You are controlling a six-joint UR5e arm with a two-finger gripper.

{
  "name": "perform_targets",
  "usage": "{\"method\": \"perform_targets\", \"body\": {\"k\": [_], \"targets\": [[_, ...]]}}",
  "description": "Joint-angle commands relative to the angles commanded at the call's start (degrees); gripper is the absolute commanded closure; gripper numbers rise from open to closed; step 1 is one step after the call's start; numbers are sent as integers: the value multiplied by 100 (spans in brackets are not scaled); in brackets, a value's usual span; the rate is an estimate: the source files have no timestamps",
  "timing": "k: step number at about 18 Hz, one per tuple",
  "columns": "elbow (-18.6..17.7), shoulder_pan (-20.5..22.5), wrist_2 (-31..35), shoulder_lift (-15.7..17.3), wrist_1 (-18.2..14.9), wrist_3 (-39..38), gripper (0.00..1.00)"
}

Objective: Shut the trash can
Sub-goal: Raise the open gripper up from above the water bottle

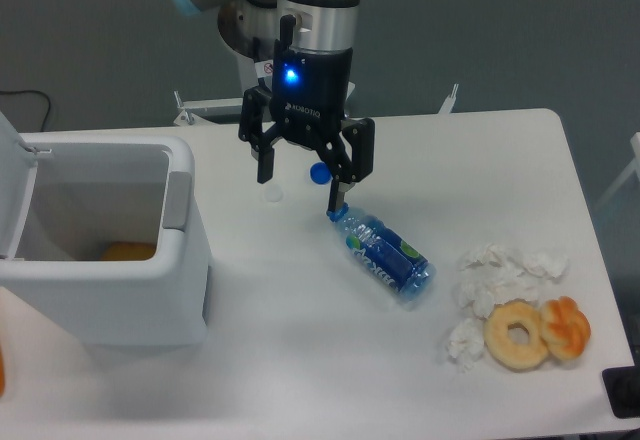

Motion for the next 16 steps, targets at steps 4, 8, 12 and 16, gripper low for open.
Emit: {"method": "perform_targets", "body": {"k": [4,8,12,16], "targets": [[9,0,106,-18,98,9,0],[-26,0,62,-44,160,-79,0],[-44,61,-465,8,160,-123,0],[0,18,-475,44,160,-579,0]]}}
